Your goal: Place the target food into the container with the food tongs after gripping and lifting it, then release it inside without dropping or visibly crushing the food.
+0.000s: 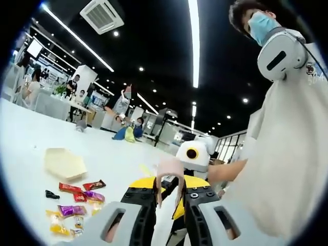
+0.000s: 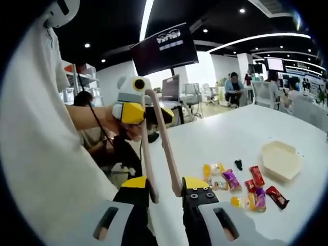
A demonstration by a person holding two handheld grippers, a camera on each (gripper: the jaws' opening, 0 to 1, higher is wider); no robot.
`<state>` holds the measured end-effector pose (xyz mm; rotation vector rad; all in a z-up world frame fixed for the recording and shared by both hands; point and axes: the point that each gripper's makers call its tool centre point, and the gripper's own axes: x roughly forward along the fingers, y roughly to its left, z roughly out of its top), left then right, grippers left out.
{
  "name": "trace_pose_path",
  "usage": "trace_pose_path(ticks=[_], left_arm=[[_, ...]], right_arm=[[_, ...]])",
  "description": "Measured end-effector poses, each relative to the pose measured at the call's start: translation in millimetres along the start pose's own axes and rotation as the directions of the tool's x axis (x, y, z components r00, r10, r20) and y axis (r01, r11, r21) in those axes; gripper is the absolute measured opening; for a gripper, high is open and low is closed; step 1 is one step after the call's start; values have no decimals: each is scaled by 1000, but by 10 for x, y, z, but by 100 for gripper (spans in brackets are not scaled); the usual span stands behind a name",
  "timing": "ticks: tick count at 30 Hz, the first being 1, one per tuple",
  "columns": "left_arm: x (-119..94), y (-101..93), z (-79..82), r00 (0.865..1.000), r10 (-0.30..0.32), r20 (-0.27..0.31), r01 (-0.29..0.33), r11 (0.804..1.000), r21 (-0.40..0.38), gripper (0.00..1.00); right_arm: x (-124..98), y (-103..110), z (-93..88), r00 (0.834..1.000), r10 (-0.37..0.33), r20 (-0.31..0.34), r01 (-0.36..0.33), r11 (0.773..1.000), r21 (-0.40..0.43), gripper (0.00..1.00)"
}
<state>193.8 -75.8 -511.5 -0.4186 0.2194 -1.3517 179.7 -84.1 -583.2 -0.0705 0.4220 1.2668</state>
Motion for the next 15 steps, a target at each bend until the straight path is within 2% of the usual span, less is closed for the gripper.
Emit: trace_pose_path(ticks=[2,8,12,15], left_arm=[[2,-17,-5,1000,-11,-7,11,1000,7,16],[55,-55,-167,995,-23,-98,28,998,52,17],[58,-54,-158,996,-27,-90,32,998,53,17],[36,-30,-172,995,-19,-98,25,998,59,17]], right_arm=[[-25,10,4,1000,5,-2,-5,1000,-8,23],[-6,71,20,1000,19,-5,-19,1000,-19,22],[67,98,-25,999,29,-32,-31,999,-33,23],[52,78,-21,999,24,-27,-25,999,-32,23]])
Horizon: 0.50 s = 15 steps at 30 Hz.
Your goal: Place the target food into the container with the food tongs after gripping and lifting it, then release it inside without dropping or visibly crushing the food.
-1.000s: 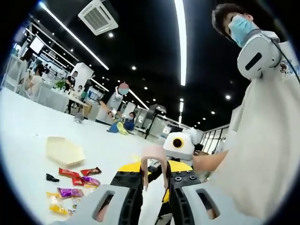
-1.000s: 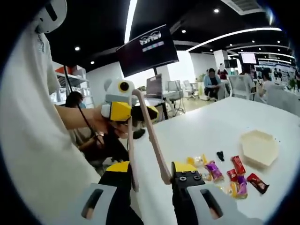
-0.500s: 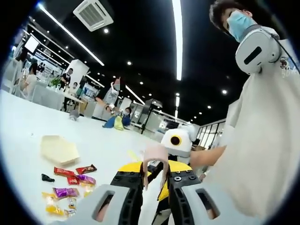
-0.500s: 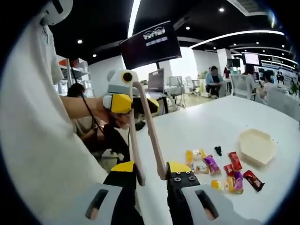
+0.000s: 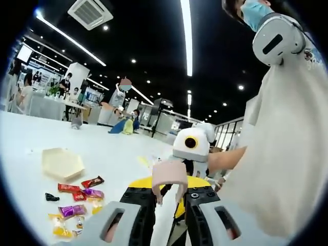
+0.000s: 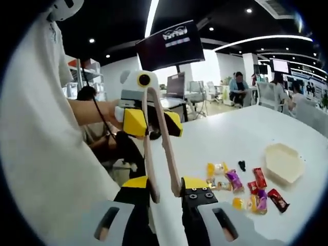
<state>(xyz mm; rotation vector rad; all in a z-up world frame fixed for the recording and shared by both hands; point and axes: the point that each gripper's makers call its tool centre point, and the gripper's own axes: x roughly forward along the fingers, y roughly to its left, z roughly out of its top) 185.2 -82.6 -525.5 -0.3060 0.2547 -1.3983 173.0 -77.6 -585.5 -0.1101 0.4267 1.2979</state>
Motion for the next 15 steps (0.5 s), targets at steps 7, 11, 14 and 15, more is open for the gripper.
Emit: trace_pose_path(ticks=[7,11,14,15], left_arm=[[-11,6,-57,1000,7,-18,-6,1000,17,17],[-38,28,-101,999,12,-39,-11,1000,23,17],[-49,31,-111,999,11,-42,-10,1000,25,17],[-51,33,-116,999,12,-45,-11,1000,26,17]], right_arm=[[23,-1,-40,999,2,-32,-3,1000,-14,23],[28,-15,-39,999,-3,-39,2,1000,-24,23],[37,-16,-38,999,-1,-51,0,999,-33,23],[43,-19,-37,998,-2,-55,0,999,-36,23]])
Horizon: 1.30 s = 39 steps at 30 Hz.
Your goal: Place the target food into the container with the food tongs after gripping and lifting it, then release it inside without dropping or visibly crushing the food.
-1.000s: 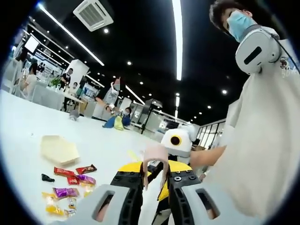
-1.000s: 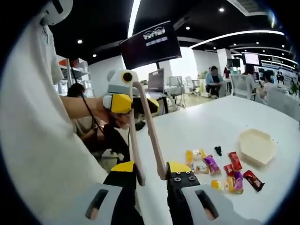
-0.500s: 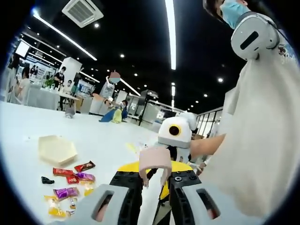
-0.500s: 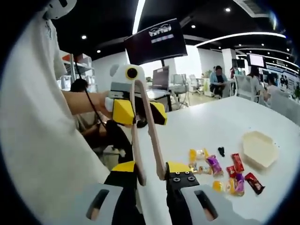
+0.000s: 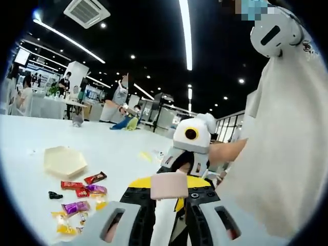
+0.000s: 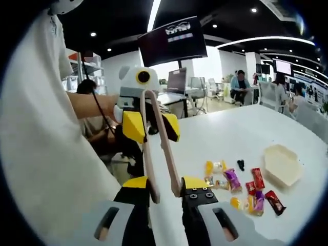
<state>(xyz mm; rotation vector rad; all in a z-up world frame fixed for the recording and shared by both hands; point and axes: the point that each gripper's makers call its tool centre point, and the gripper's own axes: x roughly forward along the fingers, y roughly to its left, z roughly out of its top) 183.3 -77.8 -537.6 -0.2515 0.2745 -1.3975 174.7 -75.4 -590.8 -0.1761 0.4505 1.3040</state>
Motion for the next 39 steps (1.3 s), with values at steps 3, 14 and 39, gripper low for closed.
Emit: trace_pose_path(ticks=[3,14,39], left_arm=[[2,-4,-15,1000,-1,-7,1,1000,2,17],[-13,6,-35,1000,6,12,-6,1000,-7,18],[-83,23,-51,1000,26,2,-26,1000,-2,18]], right_arm=[[13,-2,4,1000,4,-9,-4,1000,-9,23],[81,29,23,999,18,-27,-19,1000,-4,23],[82,5,113,1000,1,11,-1,1000,-12,29]])
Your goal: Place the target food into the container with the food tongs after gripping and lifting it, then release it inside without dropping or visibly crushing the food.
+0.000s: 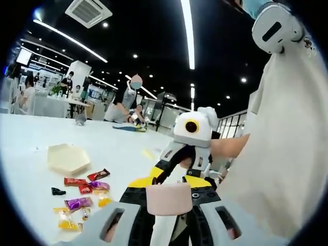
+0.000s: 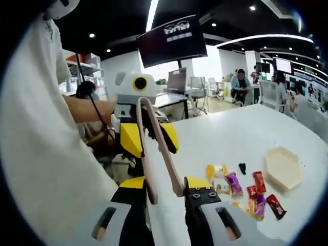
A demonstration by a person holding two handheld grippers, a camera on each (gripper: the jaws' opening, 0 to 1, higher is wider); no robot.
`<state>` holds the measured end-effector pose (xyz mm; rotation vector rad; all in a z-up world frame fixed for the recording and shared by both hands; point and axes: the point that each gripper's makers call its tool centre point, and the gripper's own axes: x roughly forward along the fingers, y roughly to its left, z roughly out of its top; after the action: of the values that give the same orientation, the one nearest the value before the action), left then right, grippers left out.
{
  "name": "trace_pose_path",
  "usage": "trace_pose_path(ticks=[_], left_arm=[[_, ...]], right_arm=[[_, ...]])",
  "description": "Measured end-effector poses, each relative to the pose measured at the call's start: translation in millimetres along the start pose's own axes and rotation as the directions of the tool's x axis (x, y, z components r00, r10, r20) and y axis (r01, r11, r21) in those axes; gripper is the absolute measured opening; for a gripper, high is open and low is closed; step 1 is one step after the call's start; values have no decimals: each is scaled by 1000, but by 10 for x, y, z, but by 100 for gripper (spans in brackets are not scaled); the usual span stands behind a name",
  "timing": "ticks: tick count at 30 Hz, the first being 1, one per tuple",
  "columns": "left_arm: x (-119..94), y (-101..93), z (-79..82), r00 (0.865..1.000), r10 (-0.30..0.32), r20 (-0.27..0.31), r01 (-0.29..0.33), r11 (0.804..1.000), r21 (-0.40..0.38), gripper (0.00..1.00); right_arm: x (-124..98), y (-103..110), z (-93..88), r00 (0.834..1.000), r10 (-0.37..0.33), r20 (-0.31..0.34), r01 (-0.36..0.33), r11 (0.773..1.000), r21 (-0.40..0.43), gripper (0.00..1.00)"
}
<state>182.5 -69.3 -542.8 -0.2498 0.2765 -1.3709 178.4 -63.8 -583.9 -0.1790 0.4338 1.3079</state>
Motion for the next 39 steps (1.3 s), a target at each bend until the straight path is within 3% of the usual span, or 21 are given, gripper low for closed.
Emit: trace_pose_path(ticks=[4,7,9,10,17,22,25,26,28,30,31,39], left_arm=[[-47,-1,104,999,-3,37,4,1000,-8,18],[-113,24,197,998,2,68,-1,1000,-16,18],[-120,22,192,998,-1,60,2,1000,-17,18],[-117,16,172,999,-2,51,3,1000,-16,19],[-87,-71,112,999,-29,33,30,999,-19,19],[-170,-131,96,998,-54,30,54,998,-19,19],[-172,-165,43,997,-73,4,73,997,-17,19],[-166,-191,72,996,-85,24,86,996,-25,19],[-153,-230,173,991,-104,87,109,993,-54,19],[-149,-228,167,992,-104,77,108,993,-48,19],[-121,-212,117,994,-97,41,98,995,-24,19],[-132,-165,72,996,-86,29,87,995,-53,18]], right_arm=[[-48,-27,42,999,8,35,-10,998,55,29],[-96,-60,-44,1000,-5,1,5,998,55,29],[-128,-66,0,1000,-9,30,6,997,75,28],[-140,-66,84,997,-9,79,0,995,105,28],[-91,97,6,999,49,-5,-49,998,37,25],[-117,205,51,993,113,36,-116,988,100,30],[-128,294,218,980,160,115,-171,981,90,35],[-126,309,242,978,167,123,-180,979,101,36],[-83,310,196,982,170,87,-177,981,76,34],[-45,296,110,984,172,39,-174,983,60,28],[-36,288,85,984,174,27,-175,982,70,27],[-55,207,138,990,137,43,-139,990,40,21]])
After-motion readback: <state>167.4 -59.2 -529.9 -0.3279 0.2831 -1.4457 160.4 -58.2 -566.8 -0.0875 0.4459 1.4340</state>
